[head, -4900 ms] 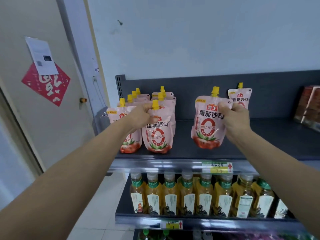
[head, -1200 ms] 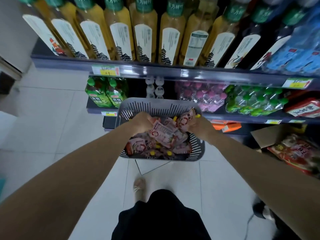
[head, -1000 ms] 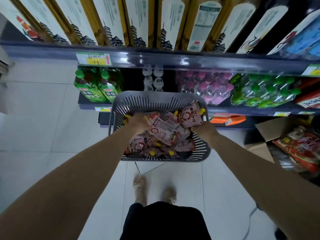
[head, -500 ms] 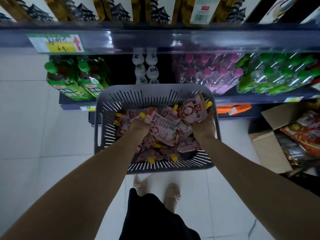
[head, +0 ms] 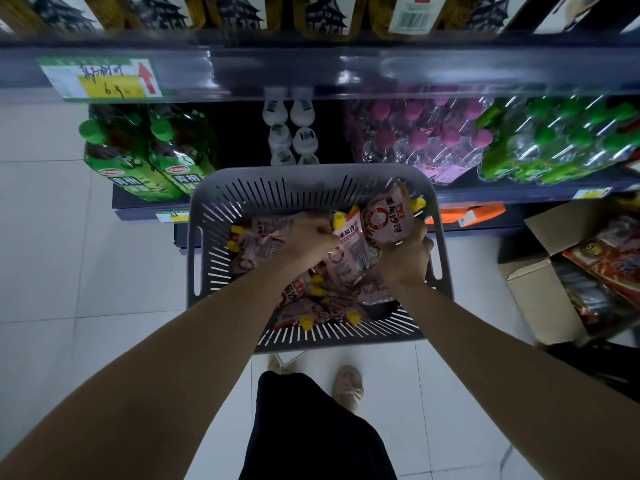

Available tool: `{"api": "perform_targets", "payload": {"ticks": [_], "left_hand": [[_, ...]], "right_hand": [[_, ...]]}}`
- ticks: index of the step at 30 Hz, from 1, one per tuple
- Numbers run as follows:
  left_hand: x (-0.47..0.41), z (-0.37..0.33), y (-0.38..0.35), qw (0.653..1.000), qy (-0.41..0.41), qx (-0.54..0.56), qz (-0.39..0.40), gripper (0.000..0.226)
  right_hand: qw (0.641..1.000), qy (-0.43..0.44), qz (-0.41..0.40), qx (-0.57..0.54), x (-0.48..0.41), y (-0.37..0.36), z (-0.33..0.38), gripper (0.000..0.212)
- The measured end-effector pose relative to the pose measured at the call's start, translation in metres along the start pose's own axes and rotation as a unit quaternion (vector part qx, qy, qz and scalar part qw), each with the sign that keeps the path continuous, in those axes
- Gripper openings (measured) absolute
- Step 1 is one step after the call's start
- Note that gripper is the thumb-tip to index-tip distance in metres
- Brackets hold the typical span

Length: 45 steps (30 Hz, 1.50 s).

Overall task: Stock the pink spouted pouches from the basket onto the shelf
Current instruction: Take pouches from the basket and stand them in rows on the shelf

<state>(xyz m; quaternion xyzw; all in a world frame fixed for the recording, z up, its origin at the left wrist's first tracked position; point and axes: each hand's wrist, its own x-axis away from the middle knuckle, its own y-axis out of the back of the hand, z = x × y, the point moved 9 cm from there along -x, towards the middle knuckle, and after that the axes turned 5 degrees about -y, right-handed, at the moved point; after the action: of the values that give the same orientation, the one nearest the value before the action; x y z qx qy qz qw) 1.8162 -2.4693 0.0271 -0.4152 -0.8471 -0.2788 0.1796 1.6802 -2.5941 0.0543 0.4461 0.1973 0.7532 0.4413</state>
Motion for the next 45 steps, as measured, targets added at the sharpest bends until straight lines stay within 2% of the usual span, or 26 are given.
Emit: {"api": "perform_targets", "payload": {"ticks": [2, 5, 6, 9, 11, 14, 17, 19, 20, 22, 24, 28, 32, 33, 34, 36, 38, 42, 45], "left_hand": [[0.001, -0.004, 0.001, 1.0, 0.004, -0.006, 0.009, 0.011], [0.002, -0.001, -0.004, 0.997, 0.002, -0.029, 0.065, 0.054], [0.003, -0.003, -0.005, 0.995, -0.011, -0.04, 0.086, 0.062], [0.007, -0.005, -0.011, 0.986, -0.04, -0.081, 0.141, 0.049], [0.009, 0.0, -0.013, 0.978, -0.027, -0.119, 0.169, 0.04], [0.014, 0.012, -0.016, 0.961, 0.024, -0.134, 0.239, 0.063], [0.02, 0.014, -0.018, 0.95, 0.067, -0.089, 0.291, 0.077], [0.016, 0.011, -0.015, 0.95, 0.042, -0.156, 0.268, 0.077], [0.012, 0.009, -0.011, 0.955, 0.017, -0.187, 0.228, 0.071], [0.004, 0.004, -0.003, 0.974, -0.02, -0.183, 0.133, 0.055], [-0.001, 0.001, 0.001, 0.98, -0.049, -0.178, 0.075, 0.05], [0.003, -0.018, 0.004, 0.956, -0.115, -0.27, 0.023, 0.036], [0.021, -0.047, -0.001, 0.915, -0.2, -0.349, 0.025, 0.012], [0.027, -0.055, 0.001, 0.912, -0.209, -0.351, 0.029, 0.014], [0.032, -0.063, 0.004, 0.917, -0.207, -0.339, 0.037, 0.018], [0.047, -0.081, 0.022, 0.949, -0.177, -0.256, 0.05, 0.017], [0.058, -0.097, 0.046, 0.971, -0.15, -0.18, 0.053, 0.015], [0.095, -0.152, 0.104, 0.981, -0.156, -0.115, 0.017, 0.015], [0.129, -0.196, 0.142, 0.988, -0.153, -0.012, 0.006, 0.015]], "right_hand": [[1.0, 0.011, -0.001, 0.013, -0.001, 0.002, 0.002, 0.051], [1.0, 0.007, 0.009, 0.025, -0.009, 0.002, 0.004, 0.044], [0.999, 0.007, 0.014, 0.034, -0.012, 0.001, 0.005, 0.04], [0.996, 0.015, 0.022, 0.085, -0.02, 0.001, 0.006, 0.027], [0.994, 0.019, 0.027, 0.102, -0.023, 0.001, 0.006, 0.029], [0.998, -0.006, 0.034, 0.061, -0.025, -0.001, 0.003, 0.033], [0.998, -0.032, 0.045, 0.005, -0.027, -0.009, -0.001, 0.032], [0.998, -0.045, 0.042, -0.023, -0.025, -0.009, -0.001, 0.03], [0.997, -0.049, 0.037, -0.041, -0.024, -0.007, -0.001, 0.03], [0.996, -0.047, 0.021, -0.076, -0.021, 0.002, 0.002, 0.03], [0.994, -0.035, 0.017, -0.1, -0.019, 0.011, 0.006, 0.021], [0.989, -0.017, 0.045, -0.14, -0.006, 0.024, 0.019, 0.011], [0.982, -0.005, 0.053, -0.179, 0.013, 0.041, 0.035, 0.013], [0.98, -0.004, 0.052, -0.191, 0.017, 0.047, 0.039, 0.015], [0.978, 0.002, 0.046, -0.204, 0.021, 0.054, 0.044, 0.019], [0.977, 0.023, 0.028, -0.212, 0.027, 0.07, 0.058, 0.025], [0.976, 0.045, 0.017, -0.213, 0.037, 0.086, 0.073, 0.023], [0.956, 0.089, 0.007, -0.278, 0.074, 0.127, 0.118, 0.023], [0.935, 0.142, -0.008, -0.325, 0.113, 0.169, 0.161, 0.031]]}}
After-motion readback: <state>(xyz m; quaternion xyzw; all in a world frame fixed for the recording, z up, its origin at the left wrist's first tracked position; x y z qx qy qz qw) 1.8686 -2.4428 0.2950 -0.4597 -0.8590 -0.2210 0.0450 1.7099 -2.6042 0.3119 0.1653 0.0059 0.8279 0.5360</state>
